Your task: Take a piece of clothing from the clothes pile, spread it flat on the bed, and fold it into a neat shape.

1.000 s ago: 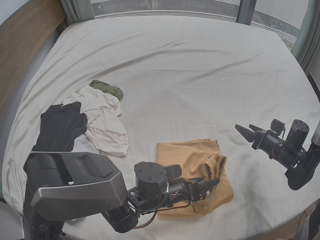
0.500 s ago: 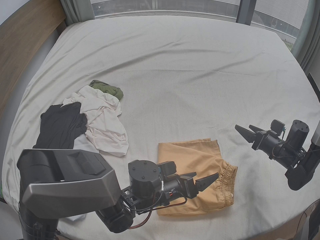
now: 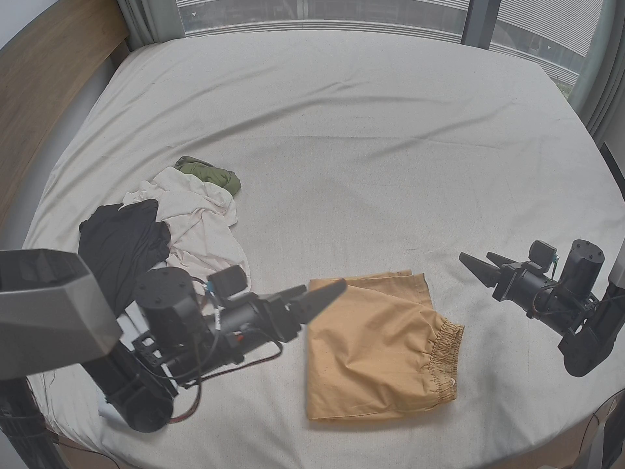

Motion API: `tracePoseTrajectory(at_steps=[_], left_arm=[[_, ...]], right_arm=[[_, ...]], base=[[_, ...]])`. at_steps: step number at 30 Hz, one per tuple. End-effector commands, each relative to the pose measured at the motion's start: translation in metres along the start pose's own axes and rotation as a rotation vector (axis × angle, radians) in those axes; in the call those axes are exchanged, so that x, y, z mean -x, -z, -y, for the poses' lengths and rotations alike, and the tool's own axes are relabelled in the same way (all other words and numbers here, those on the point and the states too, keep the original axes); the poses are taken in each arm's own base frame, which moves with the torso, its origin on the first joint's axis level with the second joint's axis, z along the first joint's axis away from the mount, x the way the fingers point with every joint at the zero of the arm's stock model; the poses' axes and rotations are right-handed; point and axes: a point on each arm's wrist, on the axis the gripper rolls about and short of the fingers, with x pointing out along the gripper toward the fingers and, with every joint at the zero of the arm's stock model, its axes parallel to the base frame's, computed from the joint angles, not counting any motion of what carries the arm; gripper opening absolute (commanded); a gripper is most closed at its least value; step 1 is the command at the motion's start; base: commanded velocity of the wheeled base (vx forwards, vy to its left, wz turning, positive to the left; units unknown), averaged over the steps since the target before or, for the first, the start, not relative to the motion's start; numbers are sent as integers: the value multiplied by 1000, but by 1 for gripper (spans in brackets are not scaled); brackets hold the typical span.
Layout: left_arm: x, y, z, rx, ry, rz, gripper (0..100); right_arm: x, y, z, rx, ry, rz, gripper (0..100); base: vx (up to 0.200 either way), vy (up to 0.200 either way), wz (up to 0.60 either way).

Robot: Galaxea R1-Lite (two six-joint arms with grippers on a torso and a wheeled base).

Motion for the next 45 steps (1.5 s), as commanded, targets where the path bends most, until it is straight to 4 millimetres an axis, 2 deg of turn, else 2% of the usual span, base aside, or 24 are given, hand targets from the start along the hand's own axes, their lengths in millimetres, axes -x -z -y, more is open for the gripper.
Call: tracePoseTrajectory(at_steps=[1,7,14,22,28,35,40,45], left_arm=[[49,-36,2,-29,-20,96,100],[61,-48,-11,-99,-55,117,100],[81,-39,-27,-315,-159,66,100],[86,-24,-38,-409,-204,-11,100],[92,-14,-46,-487,-233,-71,100],[93,-12,-46,-483,-214,-91,100],[94,-8,-48,-472,-220,-110,100],[94,-4,-51,-466,-226,-125,100]], right_arm=[[9,5,-2,-7,6,-29,100],[10,5,3,-3,27,-29,100],[15,12,3,-13,35,-63,100],[20,26,1,-18,38,-127,100],[34,41,-1,13,52,-206,100],[44,73,-4,37,45,-372,100],[44,86,-6,30,33,-436,100],[44,91,-8,14,-10,-467,100]], base=[[0,0,0],[0,0,0],[0,0,0],[0,0,0],[0,0,0],[0,0,0],[0,0,0],[0,0,0]])
